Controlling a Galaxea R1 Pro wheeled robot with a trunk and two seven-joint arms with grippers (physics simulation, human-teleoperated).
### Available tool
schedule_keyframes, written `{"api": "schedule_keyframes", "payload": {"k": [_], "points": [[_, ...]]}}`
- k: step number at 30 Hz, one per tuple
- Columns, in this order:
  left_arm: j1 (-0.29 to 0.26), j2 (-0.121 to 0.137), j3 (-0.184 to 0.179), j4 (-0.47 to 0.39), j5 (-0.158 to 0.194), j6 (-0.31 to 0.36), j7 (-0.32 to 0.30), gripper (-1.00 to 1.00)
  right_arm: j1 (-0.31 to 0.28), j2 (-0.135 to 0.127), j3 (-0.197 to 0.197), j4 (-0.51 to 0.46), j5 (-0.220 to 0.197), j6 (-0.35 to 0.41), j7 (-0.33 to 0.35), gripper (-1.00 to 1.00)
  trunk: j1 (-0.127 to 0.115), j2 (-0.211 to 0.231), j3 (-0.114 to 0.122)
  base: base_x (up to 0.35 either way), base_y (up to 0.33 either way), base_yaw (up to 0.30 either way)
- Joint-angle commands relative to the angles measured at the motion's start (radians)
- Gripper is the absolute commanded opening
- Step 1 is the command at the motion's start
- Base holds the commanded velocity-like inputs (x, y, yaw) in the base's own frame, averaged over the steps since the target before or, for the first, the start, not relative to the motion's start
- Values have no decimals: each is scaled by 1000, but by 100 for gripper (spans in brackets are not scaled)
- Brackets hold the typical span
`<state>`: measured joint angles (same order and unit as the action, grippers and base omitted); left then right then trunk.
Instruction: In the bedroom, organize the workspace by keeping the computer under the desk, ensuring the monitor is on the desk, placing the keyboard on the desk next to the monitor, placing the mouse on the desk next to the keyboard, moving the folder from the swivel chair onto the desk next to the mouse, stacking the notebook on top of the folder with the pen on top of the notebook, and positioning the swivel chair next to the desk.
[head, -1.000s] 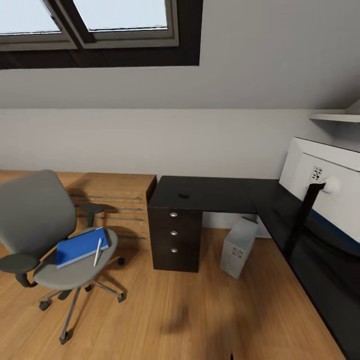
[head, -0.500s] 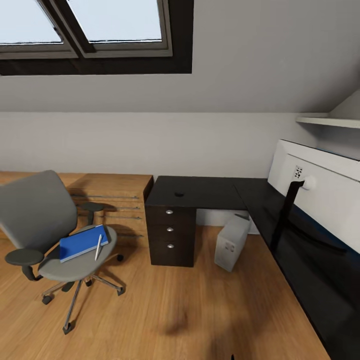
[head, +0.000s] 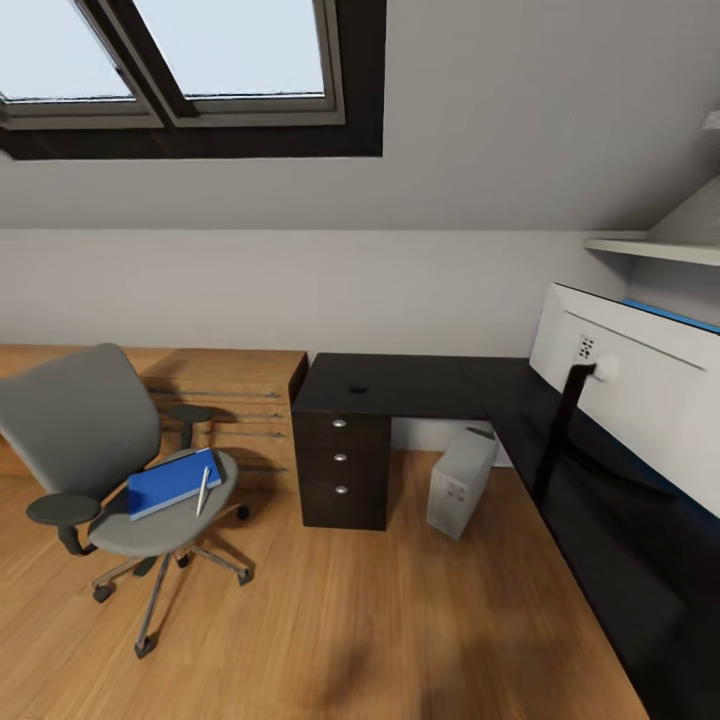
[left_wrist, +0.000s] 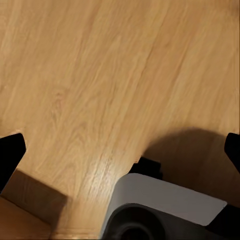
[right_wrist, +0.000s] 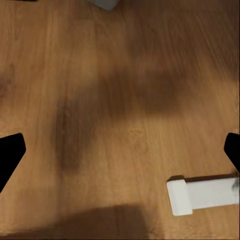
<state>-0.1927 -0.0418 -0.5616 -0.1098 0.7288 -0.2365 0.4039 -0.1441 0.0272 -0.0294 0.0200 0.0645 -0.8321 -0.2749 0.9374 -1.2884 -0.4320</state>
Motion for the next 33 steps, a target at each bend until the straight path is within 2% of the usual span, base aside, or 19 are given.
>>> {"api": "schedule_keyframes", "payload": {"k": [1,3,4,9,13,14,20,33], "points": [[-1,0,-9,12,18,-3,1,100,8,-5,-1,3,8,-3,-6,100,-5,7,2,-296,0,0],[-1,0,-9,36,45,-6,-19,100,28,-17,-1,4,6,-2,-4,100,-12,21,9,-314,0,0],[-1,0,-9,45,59,-12,-52,100,37,-21,-1,4,4,-1,-3,100,-16,28,12,-325,0,0],[-1,-2,-13,57,77,-29,-128,100,49,-22,-1,5,2,14,-1,100,-35,63,27,-333,0,0],[-1,-3,-14,59,79,-32,-140,100,51,-22,-2,4,1,51,1,100,-51,91,40,-340,0,0],[-1,-5,-16,60,81,-34,-147,100,52,-22,-4,2,-1,94,2,100,-54,98,43,-342,0,0],[-1,-6,-17,62,80,-34,-149,100,52,-22,-3,2,0,107,3,100,-77,140,62,-343,0,0],[-1,-6,-17,63,79,-32,-150,100,52,-21,-2,2,0,109,15,100,-77,140,62,-80,0,-221]]}}
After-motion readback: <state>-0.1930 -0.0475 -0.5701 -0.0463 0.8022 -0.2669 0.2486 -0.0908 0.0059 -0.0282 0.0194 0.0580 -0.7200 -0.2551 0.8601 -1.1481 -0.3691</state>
